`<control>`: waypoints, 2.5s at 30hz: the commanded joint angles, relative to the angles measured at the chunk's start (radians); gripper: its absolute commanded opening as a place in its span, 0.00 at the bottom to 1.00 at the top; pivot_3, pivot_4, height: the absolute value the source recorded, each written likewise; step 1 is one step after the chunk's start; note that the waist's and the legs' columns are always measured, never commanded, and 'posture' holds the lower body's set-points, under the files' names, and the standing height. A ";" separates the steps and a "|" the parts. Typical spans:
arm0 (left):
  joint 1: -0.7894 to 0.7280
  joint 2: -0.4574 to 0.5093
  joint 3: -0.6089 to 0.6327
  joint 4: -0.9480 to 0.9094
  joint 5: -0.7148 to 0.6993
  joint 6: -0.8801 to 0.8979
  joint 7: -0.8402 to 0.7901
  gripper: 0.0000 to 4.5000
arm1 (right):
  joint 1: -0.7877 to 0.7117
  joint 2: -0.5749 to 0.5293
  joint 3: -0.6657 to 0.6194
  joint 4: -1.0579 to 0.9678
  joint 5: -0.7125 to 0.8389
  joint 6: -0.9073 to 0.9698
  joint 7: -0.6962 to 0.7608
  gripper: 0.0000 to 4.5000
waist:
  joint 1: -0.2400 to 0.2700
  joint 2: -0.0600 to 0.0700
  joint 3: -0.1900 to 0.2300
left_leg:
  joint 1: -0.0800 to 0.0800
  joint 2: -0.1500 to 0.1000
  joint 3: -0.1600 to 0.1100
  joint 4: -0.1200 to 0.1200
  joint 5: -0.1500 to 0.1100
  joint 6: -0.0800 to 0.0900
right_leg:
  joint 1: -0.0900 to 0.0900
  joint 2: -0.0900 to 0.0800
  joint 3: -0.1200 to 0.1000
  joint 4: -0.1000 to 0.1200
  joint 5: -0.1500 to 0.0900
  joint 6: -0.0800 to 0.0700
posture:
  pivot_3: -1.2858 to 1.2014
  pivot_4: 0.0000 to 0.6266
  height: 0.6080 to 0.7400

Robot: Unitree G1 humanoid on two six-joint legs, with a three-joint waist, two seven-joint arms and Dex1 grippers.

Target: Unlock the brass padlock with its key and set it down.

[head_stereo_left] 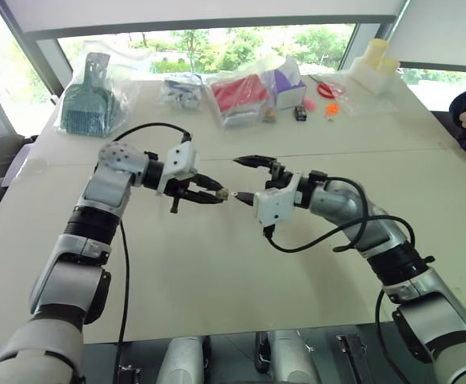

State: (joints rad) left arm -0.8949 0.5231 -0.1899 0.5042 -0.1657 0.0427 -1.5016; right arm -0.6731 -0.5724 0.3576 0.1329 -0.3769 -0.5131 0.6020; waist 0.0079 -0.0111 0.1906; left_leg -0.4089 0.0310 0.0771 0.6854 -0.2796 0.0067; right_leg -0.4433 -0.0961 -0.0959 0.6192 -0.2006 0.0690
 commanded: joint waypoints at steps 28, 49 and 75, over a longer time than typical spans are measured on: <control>-0.022 0.008 0.034 -0.074 -0.048 0.098 0.033 0.45 | -0.012 0.044 -0.006 -0.006 -0.010 -0.096 -0.016 0.00 | 0.000 0.000 0.000 | 0.000 0.000 0.000 0.000 0.000 0.000 | 0.000 0.000 0.000 0.000 0.000 0.000 | 0.52 0.24 1.00; 0.071 0.116 0.117 -0.276 -0.179 0.257 0.051 0.01 | -0.039 0.048 -0.015 0.037 0.002 -0.081 -0.018 0.00 | -0.002 0.000 0.000 | 0.000 0.000 0.000 0.000 0.000 -0.001 | 0.000 0.000 0.000 0.001 0.000 0.000 | 0.52 0.24 1.00; 0.023 0.020 0.101 0.023 -0.077 0.083 0.166 0.01 | -0.036 0.045 -0.014 0.013 0.010 -0.060 -0.009 0.00 | -0.002 0.000 0.000 | 0.001 0.000 0.000 0.000 0.001 -0.001 | 0.000 0.000 0.000 0.001 0.000 0.000 | 0.52 0.24 1.00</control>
State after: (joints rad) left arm -0.8506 0.5318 -0.1236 0.5372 -0.2298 0.1401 -1.3342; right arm -0.6942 -0.5295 0.3740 0.1822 -0.3878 -0.5729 0.5974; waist 0.0055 -0.0110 0.1907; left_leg -0.4084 0.0310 0.0773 0.6854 -0.2791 0.0057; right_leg -0.4433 -0.0961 -0.0955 0.6200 -0.2006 0.0689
